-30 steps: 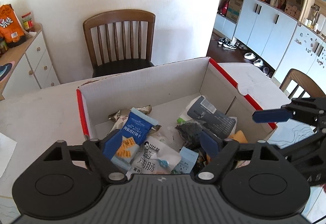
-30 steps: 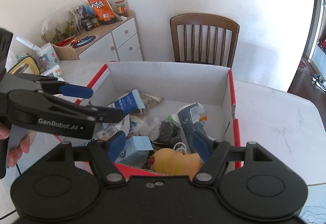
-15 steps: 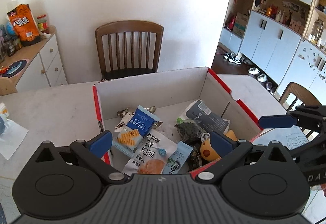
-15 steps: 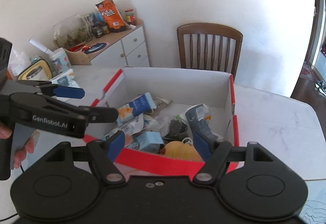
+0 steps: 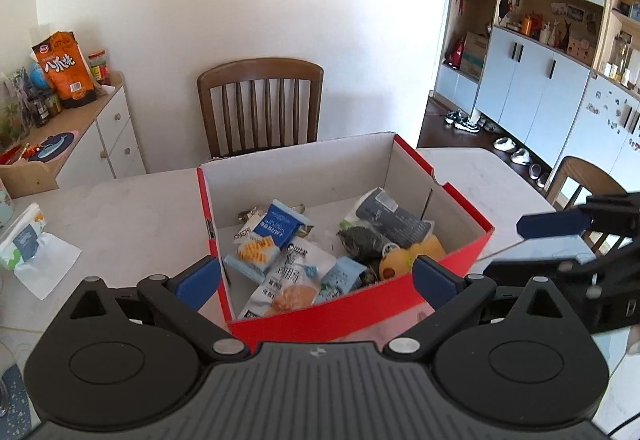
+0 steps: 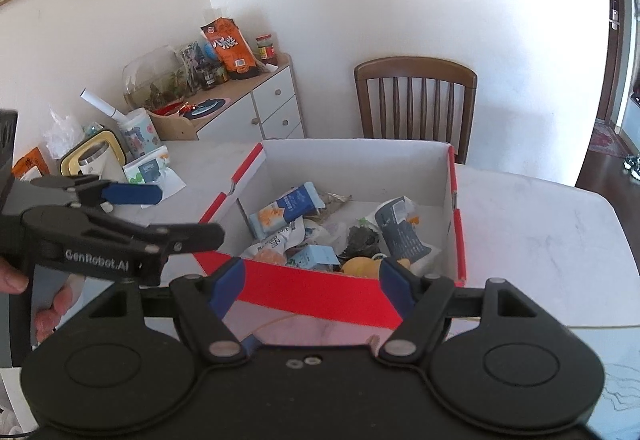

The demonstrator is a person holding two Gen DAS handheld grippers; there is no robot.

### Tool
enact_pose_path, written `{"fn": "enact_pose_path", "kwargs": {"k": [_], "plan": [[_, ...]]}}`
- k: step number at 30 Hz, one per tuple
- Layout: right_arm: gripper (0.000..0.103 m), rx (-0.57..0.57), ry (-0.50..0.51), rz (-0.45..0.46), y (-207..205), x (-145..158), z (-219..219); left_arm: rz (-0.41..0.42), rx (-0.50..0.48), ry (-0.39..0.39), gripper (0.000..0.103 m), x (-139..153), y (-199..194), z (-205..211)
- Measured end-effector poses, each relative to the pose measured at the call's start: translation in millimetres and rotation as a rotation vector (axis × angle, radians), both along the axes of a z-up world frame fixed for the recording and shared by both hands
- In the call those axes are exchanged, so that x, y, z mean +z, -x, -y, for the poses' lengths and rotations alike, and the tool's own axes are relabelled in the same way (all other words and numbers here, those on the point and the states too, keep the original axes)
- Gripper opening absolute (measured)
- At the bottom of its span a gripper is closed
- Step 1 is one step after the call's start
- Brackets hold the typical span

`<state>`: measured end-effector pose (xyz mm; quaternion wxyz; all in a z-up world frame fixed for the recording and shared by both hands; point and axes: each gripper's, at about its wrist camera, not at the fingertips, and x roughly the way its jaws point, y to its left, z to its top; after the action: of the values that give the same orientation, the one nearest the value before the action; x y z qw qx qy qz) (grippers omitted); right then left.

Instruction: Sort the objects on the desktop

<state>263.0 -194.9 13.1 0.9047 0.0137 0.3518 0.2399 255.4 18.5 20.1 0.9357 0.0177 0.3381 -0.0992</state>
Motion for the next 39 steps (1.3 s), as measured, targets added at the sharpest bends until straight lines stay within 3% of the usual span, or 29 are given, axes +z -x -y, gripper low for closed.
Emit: {"fn": "enact_pose_path", "kwargs": {"k": [17, 39], "plan": [[0.074, -0.028, -0.009, 0.01, 19, 4, 12, -0.024, -0.01, -0.039, 0.103, -2, 41, 8], [0.074, -0.056, 0.0, -0.015, 37, -8, 21, -0.052, -0.008, -0.039, 0.103, -12, 50, 14]]}}
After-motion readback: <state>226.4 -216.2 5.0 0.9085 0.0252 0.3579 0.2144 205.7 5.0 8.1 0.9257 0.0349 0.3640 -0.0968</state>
